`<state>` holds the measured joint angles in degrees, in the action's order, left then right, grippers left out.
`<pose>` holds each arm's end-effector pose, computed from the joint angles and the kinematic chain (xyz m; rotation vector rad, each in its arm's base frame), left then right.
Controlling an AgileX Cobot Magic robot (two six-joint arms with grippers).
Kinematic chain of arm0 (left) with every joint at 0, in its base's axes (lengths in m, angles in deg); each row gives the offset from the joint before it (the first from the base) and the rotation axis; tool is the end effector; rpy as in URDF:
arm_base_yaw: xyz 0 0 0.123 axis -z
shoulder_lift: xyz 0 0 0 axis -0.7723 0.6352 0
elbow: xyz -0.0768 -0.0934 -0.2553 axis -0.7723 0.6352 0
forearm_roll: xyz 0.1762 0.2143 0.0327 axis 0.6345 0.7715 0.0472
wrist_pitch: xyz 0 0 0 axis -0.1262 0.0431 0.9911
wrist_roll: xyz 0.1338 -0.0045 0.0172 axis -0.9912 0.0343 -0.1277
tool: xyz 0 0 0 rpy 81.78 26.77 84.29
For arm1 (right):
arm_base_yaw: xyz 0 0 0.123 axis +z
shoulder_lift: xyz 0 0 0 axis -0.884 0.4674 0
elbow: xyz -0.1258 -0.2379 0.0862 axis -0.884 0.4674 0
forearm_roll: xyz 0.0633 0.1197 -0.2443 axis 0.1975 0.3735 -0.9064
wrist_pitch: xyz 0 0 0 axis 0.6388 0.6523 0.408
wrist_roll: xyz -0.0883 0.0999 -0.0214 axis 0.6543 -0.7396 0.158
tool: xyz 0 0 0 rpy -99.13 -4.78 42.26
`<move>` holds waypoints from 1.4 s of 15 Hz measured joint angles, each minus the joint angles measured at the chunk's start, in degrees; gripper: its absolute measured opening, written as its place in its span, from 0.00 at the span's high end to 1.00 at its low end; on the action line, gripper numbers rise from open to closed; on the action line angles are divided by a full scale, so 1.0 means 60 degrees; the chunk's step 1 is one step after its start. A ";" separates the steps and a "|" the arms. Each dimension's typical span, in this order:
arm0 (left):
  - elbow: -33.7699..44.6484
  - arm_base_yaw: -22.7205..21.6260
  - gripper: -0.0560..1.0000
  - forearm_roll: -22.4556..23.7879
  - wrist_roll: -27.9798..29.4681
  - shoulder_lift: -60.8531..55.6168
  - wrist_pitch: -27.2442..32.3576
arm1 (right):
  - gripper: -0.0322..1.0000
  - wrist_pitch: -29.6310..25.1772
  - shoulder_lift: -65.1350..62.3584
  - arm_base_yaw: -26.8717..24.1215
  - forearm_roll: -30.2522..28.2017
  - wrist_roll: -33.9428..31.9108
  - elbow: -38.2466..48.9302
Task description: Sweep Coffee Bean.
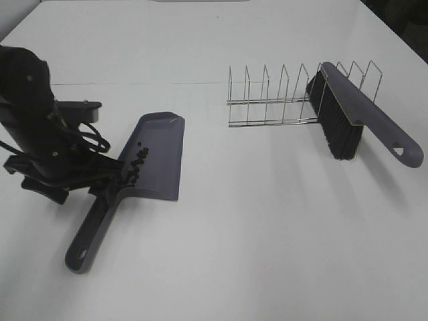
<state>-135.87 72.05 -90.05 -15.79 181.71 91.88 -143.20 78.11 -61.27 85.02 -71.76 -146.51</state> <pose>0.3340 -0.1431 0.0650 0.1903 3.0268 -0.1786 0.3588 0.0276 0.3180 0.0463 2.7275 0.2539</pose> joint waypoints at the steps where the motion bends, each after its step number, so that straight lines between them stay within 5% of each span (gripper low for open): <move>1: 0.0000 -0.0363 0.29 0.0019 -0.0181 -0.0334 0.0086 | 0.37 0.0010 -0.0401 0.0000 0.0000 0.0000 0.0554; 7: 0.0038 -0.2788 0.29 0.0162 -0.1833 -0.2702 0.1490 | 0.37 0.0010 -0.2683 0.0000 -0.0487 0.0010 0.3304; 10: 0.0907 -0.4202 0.29 0.0248 -0.2378 -0.5481 0.2139 | 0.37 0.0010 -0.4460 0.0000 -0.0754 0.0010 0.4679; 19: 0.2063 -0.4297 0.29 -0.0048 -0.3018 -1.1306 0.4975 | 0.37 -0.0019 -0.9416 0.0000 -0.0793 -0.0201 0.7372; 21: 0.2244 -0.3944 0.29 0.0038 -0.3018 -1.1793 0.4994 | 0.37 -0.0029 -1.0208 0.0000 -0.0926 -0.0420 0.7725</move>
<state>-122.41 48.39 -89.82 -33.90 110.95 121.85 -143.37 16.86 -61.27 79.47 -74.28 -100.16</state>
